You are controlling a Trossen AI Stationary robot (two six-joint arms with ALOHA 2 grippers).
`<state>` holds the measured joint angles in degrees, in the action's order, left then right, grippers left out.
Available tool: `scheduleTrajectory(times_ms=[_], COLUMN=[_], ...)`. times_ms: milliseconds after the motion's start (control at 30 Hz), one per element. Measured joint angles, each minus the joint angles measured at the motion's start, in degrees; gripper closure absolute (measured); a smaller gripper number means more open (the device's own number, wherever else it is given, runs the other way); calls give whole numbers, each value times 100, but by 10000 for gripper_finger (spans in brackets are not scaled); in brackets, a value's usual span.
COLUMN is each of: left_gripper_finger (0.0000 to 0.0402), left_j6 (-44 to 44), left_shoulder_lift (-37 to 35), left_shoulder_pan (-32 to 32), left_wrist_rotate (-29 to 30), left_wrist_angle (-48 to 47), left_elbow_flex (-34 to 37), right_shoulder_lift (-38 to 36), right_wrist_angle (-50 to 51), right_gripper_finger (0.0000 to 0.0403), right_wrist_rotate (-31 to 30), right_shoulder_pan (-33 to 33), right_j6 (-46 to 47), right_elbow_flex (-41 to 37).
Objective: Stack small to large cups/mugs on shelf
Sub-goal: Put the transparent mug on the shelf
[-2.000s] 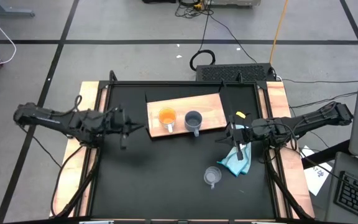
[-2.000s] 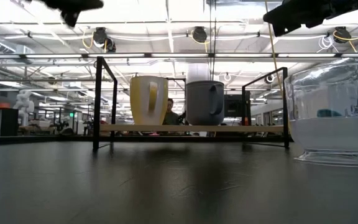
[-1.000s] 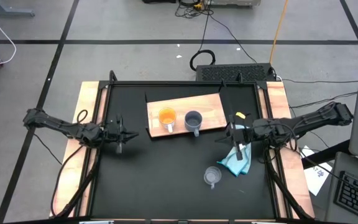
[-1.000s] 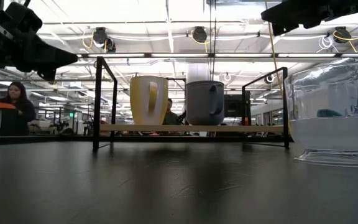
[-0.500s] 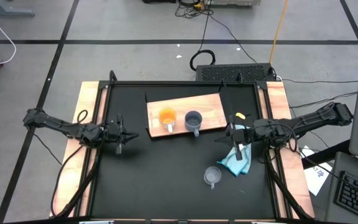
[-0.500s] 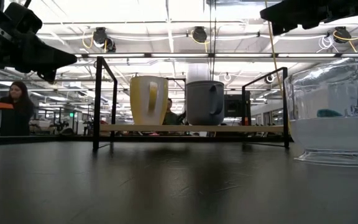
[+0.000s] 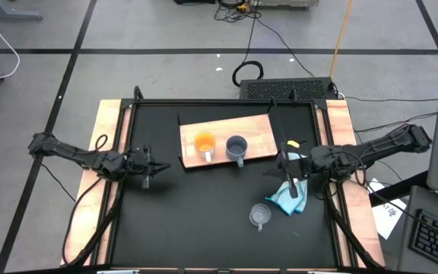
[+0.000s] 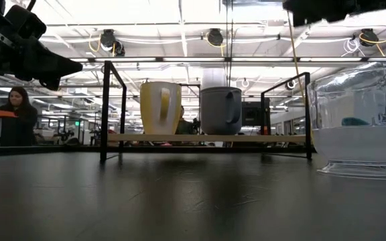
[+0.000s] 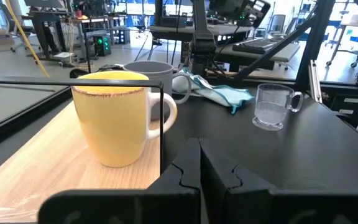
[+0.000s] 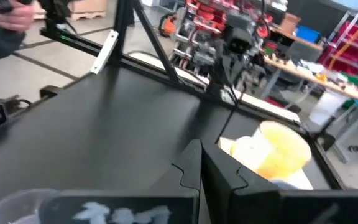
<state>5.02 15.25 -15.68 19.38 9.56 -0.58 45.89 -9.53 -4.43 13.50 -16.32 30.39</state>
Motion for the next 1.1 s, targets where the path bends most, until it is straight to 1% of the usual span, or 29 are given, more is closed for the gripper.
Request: scheduleTrajectory(times_ms=[167, 267, 367, 500, 600, 733, 867, 933, 1000, 1100], left_gripper_finger=[401, 401, 401, 401, 400, 400, 400, 400, 398, 400], left_j6=[4, 26, 24, 4, 3, 2, 22, 24, 20, 18], left_shoulder_lift=[0, 0, 0, 0, 0, 0, 0, 0, 0, 0], left_shoulder_pan=[0, 0, 0, 0, 0, 0, 0, 0, 0, -2], left_wrist_rotate=[0, -1, -2, -2, -3, -187, -193, -192, -192, -192], left_wrist_angle=[-46, -50, -52, -51, -52, -52, -57, -57, -55, -56], left_elbow_flex=[0, 0, 0, 0, 0, -2, -2, -2, -2, -2], right_shoulder_lift=[124, 408, 822, 1429, 1806, 2202, 2535, 2640, 2714, 2815], right_wrist_angle=[844, 1429, 2027, 2643, 3288, 4146, 4629, 4655, 4677, 4865], right_gripper_finger=[403, 403, 403, 403, 403, 403, 402, 396, 386, 362], right_wrist_rotate=[-76, -386, -623, -629, -625, -603, -576, -411, -168, 32], right_shoulder_pan=[335, 574, 749, 906, 950, 952, 1018, 1024, 1024, 1024], right_j6=[-100, -41, 221, 659, 949, 1533, 2045, 2254, 2435, 2711], right_elbow_flex=[759, 1288, 1797, 2361, 2732, 3199, 3486, 3501, 3503, 3510])
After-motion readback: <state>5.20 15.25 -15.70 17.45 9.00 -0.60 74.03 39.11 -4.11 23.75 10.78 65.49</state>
